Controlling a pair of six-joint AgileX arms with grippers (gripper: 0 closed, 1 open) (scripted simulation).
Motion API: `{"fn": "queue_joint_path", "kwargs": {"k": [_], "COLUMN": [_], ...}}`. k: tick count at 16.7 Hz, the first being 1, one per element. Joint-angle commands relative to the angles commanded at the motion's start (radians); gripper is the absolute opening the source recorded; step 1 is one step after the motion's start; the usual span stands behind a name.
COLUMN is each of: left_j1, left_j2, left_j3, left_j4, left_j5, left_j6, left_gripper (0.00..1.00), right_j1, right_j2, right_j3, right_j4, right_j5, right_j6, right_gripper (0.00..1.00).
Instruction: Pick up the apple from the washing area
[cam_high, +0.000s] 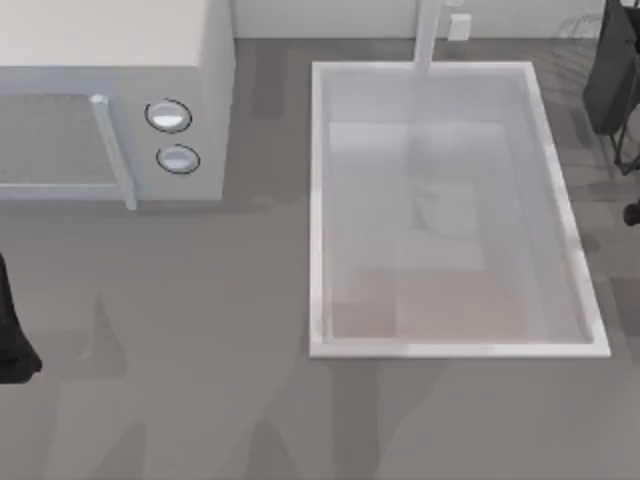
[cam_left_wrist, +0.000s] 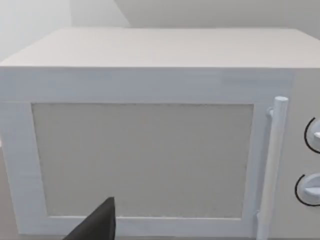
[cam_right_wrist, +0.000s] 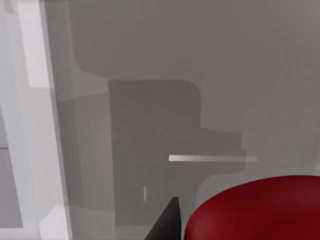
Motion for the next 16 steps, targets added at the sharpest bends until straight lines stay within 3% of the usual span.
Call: {"fn": "queue_joint_path", "kwargs": {"k": [10, 16], "left_j1": [0.0, 0.0], "left_j2": [0.0, 0.0], "left_j3": [0.0, 0.0], "left_j4": [0.0, 0.0], "left_j5": [0.0, 0.0], "left_j6": [0.0, 0.0], "left_gripper": [1.0, 1.0], "right_j1": [0.0, 0.0], "right_j2": [0.0, 0.0], "right_j3": [0.0, 0.0], "right_j4": [0.0, 0.0], "right_j5": [0.0, 0.0], "right_j6": [0.0, 0.0], "right_gripper": [0.98, 1.0]}}
